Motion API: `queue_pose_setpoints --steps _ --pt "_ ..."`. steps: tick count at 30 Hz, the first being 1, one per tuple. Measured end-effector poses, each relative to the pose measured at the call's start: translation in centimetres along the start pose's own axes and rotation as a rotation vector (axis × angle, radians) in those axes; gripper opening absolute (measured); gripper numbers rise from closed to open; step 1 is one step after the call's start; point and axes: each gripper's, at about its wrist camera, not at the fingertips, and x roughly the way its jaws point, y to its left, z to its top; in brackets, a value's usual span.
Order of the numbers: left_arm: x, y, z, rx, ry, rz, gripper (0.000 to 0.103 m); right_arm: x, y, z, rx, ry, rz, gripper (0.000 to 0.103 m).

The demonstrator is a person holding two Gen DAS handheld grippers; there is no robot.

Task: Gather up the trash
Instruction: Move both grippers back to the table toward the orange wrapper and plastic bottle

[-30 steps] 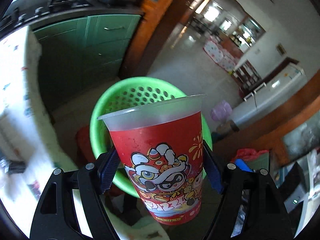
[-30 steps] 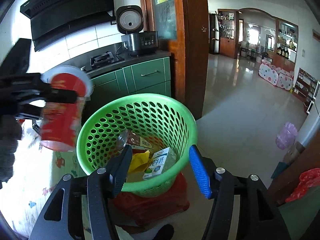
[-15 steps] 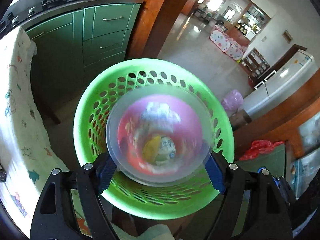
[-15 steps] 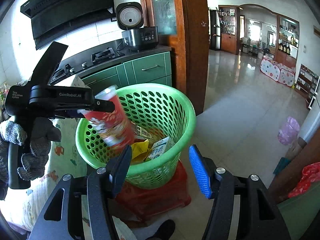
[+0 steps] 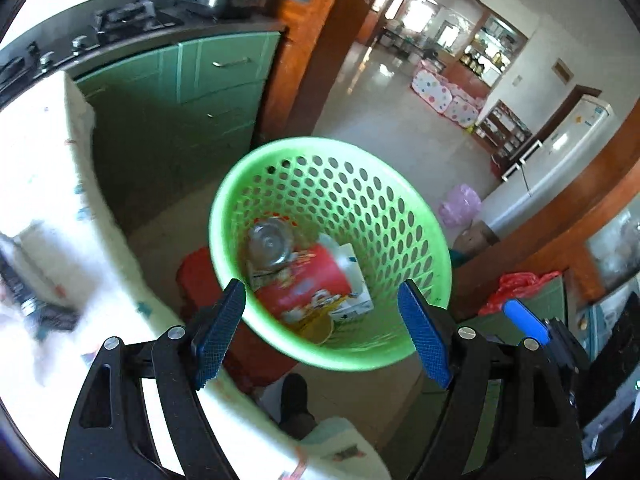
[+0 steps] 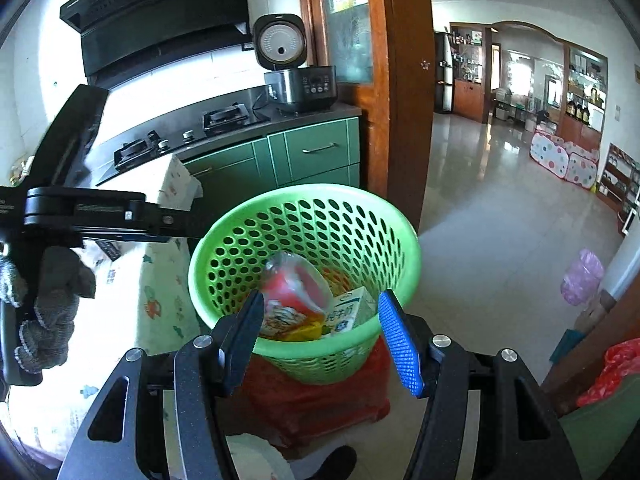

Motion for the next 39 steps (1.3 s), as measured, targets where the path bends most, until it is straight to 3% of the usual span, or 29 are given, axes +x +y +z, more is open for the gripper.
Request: queue_pose_setpoints --steps 14,20,26,39 --pt "-11.6 7.8 -3.4 -0.051 -0.124 0.195 0.078 -0.6 8.3 1.6 -0.082 -0.006 0.160 0.059" --pt "-16.6 13.2 -4.6 -0.110 -0.198 0.294 0.078 -0.1 12.5 2.1 -0.149 -0.002 0.210 0.059" --pt "-18.9 19.4 -6.0 -0.274 -0.214 0.296 0.078 0.9 15.3 2.9 -0.160 0.012 0.274 0.059" --pt "-22.7 24.9 -9.0 -0.380 -0.260 0.350 0.078 4.4 25.4 3.9 -0.253 0.103 0.493 0.057"
